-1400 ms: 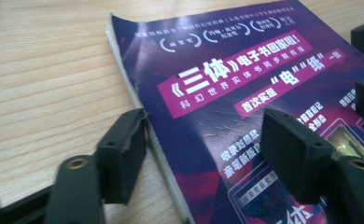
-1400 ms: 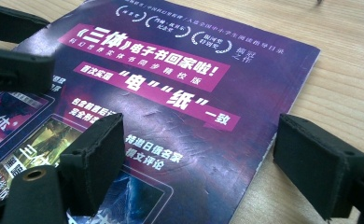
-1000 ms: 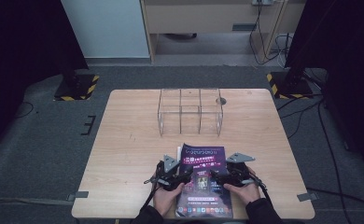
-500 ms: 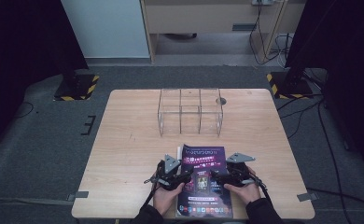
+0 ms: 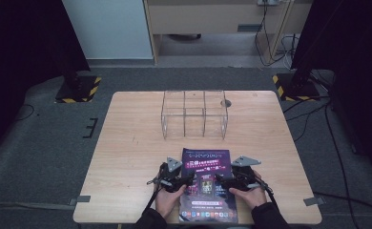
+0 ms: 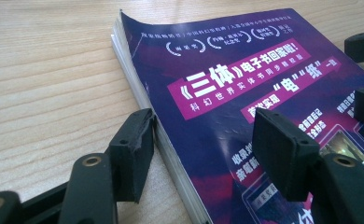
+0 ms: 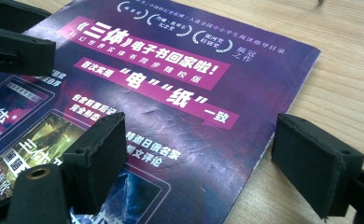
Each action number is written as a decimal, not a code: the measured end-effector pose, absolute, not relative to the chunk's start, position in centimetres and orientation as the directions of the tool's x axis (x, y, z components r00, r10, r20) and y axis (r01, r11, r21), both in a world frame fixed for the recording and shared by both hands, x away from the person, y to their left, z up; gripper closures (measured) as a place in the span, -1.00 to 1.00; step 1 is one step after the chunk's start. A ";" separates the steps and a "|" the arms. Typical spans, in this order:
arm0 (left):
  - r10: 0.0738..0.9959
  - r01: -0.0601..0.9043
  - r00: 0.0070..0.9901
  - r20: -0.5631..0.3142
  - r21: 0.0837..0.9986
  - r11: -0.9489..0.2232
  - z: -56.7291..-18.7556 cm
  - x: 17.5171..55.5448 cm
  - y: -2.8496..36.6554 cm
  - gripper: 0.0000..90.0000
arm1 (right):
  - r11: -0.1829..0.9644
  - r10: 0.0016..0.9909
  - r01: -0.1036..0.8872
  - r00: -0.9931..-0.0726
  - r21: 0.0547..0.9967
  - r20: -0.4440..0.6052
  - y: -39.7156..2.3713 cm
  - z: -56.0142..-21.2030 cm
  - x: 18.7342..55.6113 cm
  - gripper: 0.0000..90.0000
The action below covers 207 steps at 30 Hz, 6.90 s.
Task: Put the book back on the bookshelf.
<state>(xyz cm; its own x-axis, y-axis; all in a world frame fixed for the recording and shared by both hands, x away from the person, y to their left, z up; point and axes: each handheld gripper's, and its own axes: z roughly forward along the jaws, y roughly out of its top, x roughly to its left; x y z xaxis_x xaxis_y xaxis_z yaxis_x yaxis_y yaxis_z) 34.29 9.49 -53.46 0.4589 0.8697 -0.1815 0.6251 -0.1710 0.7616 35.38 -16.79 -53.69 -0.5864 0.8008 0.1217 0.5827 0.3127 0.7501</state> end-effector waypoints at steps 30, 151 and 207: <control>0.803 0.629 0.524 -0.285 0.765 -0.139 -53.4 33.0 8.7 -0.08 | 0.317 0.793 0.579 -0.597 0.751 0.125 -17.0 -53.7 35.4 -0.56; 0.725 0.390 0.648 -0.233 0.919 -0.053 -44.9 30.3 9.9 0.91 | 0.023 0.603 0.631 -0.628 0.776 0.492 -17.4 -52.2 36.5 -0.04; 0.784 0.505 0.556 -0.277 0.862 -0.053 -48.4 32.9 11.8 0.71 | 0.048 0.672 0.597 -0.613 0.801 0.416 -18.5 -45.8 36.0 0.81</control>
<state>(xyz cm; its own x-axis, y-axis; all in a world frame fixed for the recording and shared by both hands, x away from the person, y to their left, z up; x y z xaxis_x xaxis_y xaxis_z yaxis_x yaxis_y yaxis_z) 32.93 11.76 -48.36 0.5558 0.7838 -0.2771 0.5046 -0.0532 0.8617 35.95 -18.50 -45.79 -0.6128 0.6718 0.4162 0.5967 0.0482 0.8010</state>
